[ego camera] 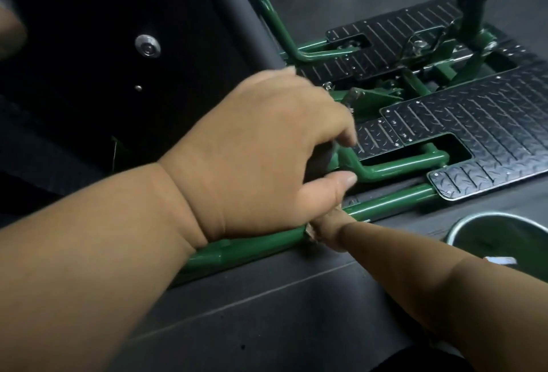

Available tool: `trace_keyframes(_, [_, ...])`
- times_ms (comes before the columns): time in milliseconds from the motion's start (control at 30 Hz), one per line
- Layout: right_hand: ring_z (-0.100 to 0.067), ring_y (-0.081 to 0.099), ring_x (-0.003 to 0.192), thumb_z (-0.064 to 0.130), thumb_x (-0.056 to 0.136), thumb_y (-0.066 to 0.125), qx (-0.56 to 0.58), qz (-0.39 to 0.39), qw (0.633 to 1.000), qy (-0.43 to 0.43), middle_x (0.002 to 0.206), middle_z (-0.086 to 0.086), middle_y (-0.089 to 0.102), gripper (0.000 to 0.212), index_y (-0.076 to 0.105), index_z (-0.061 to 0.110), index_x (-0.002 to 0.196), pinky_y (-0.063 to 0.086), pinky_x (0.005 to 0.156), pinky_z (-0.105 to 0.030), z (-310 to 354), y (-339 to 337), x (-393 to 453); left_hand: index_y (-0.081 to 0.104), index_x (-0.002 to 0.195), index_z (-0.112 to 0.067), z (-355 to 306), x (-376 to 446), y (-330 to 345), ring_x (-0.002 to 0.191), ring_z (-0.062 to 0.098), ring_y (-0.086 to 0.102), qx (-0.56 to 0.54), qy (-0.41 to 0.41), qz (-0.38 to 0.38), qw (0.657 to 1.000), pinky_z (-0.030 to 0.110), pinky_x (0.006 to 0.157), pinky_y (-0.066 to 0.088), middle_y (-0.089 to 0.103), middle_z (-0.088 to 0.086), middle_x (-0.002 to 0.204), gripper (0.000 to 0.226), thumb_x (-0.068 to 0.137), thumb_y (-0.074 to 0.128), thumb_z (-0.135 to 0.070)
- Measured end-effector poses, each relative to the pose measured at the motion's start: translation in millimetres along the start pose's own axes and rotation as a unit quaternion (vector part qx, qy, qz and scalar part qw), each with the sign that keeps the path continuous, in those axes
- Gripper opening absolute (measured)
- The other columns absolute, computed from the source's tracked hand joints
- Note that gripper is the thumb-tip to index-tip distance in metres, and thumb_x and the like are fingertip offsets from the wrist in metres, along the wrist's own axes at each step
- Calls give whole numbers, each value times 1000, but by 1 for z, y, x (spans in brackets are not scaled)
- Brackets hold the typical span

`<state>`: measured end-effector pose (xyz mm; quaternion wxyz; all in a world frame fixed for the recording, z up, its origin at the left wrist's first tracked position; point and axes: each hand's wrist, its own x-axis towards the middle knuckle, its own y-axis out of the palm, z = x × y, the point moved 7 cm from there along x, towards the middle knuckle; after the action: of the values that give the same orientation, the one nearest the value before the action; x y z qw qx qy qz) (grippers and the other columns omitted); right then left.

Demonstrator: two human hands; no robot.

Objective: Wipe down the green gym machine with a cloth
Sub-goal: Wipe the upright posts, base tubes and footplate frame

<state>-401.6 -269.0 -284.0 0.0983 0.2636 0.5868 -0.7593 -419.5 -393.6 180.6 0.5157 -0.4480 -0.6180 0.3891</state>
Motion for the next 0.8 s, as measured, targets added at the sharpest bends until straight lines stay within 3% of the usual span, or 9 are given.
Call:
trace_keyframes(100, [-35, 26, 155, 44, 96, 64, -28, 22, 999, -13, 169, -12, 28, 85, 18, 23, 165, 14, 128, -50, -2, 8, 2, 73, 109, -23, 5, -7, 10, 109, 17, 67, -58, -28, -25, 998, 47, 113, 42, 71, -8, 110, 23, 90, 71, -36])
trace_keyframes(233, [-31, 35, 150, 55, 96, 62, -17, -6, 1000, 1, 164, -8, 38, 76, 31, 27, 160, 21, 126, -45, -21, 3, -9, 75, 110, -16, 6, -11, 15, 110, 17, 69, -76, -40, -72, 994, 44, 101, 50, 74, -4, 113, 23, 89, 75, -26])
trace_keyframes(333, [-31, 30, 153, 71, 95, 48, -17, -17, 999, 29, 165, -7, 33, 80, 29, 29, 160, 16, 126, -51, -37, 2, -12, 76, 108, -14, 6, -11, 17, 108, 19, 70, -79, -32, -83, 993, 44, 99, 51, 74, -2, 111, 22, 89, 75, -25])
trace_keyframes(400, [-33, 27, 152, 70, 95, 46, -40, -23, 998, 39, 165, -10, 30, 81, 28, 26, 160, 14, 125, -55, -27, 4, -12, 75, 108, -13, 6, -11, 18, 107, 20, 69, -78, -26, -87, 993, 44, 98, 50, 73, -1, 111, 22, 88, 75, -24])
trace_keyframes(500, [-33, 26, 153, 60, 99, 45, -56, -25, 998, -28, 166, -12, 31, 74, 29, 22, 161, 11, 127, -52, 6, 15, -9, 73, 105, -11, 4, -13, 21, 104, 23, 68, -70, -22, -107, 992, 42, 96, 50, 72, 2, 108, 23, 84, 76, -20])
trace_keyframes(567, [-32, 27, 154, 67, 93, 32, -58, -11, 997, -55, 167, -11, 31, 82, 28, 24, 162, 12, 128, -48, 1, 14, -7, 73, 100, -9, 4, -12, 24, 99, 26, 68, -44, -19, -127, 991, 41, 91, 50, 72, 5, 104, 21, 81, 76, -17])
trace_keyframes(667, [-30, 38, 147, 81, 78, 9, -6, -55, 998, 3, 157, -10, 45, 99, 32, 28, 158, 22, 125, -43, -53, -1, -12, 71, 88, -7, 2, -8, 29, 87, 32, 68, -2, -17, -161, 987, 49, 80, 49, 71, 9, 92, 16, 75, 76, -15])
trace_keyframes(800, [-27, 48, 131, 77, 86, 5, -39, -115, 990, 74, 136, -4, 59, 86, 49, 30, 144, 28, 118, -43, -110, -4, -31, 69, 80, -6, 0, -8, 31, 82, 36, 67, 12, -27, -193, 981, 52, 76, 48, 71, 11, 88, 11, 72, 74, -12])
